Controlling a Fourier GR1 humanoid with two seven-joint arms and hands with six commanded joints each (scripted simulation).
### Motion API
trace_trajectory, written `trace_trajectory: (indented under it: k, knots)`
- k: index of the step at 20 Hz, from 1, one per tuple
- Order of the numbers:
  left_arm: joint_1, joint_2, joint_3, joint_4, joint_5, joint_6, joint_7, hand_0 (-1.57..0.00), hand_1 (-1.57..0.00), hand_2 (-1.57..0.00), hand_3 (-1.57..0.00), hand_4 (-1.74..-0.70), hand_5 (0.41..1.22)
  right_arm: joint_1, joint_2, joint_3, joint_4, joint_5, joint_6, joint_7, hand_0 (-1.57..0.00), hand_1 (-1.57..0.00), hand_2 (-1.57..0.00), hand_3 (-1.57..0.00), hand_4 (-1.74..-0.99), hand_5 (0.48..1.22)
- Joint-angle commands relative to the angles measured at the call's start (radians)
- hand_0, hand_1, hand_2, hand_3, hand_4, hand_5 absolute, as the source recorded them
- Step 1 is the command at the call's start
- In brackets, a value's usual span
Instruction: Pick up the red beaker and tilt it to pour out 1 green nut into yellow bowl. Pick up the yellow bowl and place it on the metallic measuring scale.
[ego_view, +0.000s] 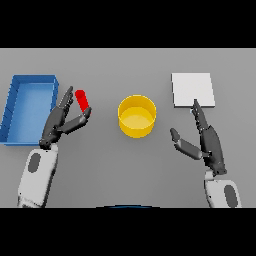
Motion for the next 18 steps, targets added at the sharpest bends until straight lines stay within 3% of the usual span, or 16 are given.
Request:
trace_trajectory:
  k: [1, 10, 14, 18]
  knots:
    - [-0.027, 0.001, 0.007, 0.020, 0.003, 0.000, 0.002, 0.00, 0.00, 0.00, 0.00, -1.19, 0.641, -0.009, 0.003, -0.001, 0.012, 0.008, -0.007, 0.007, 0.00, 0.00, 0.00, 0.00, -1.222, 0.626]
    - [-0.191, -0.014, 0.027, 0.237, -0.051, 0.054, -0.032, 0.00, 0.00, 0.00, 0.00, -1.20, 0.671, 0.009, 0.002, -0.009, -0.002, -0.014, 0.001, -0.002, 0.00, 0.00, 0.00, 0.00, -1.238, 0.638]
    - [-0.244, -0.027, 0.062, 0.328, -0.029, 0.060, -0.104, 0.00, 0.00, 0.00, 0.00, -1.25, 0.695, 0.000, 0.003, -0.014, -0.006, -0.016, -0.006, 0.039, 0.00, 0.00, 0.00, 0.00, -1.245, 0.642]
    - [-0.283, -0.059, 0.111, 0.421, 0.014, 0.064, -0.182, 0.00, -0.01, -0.05, -0.04, -1.33, 0.738, 0.000, 0.001, -0.015, -0.002, -0.015, -0.004, 0.021, 0.00, 0.00, 0.00, 0.00, -1.244, 0.644]
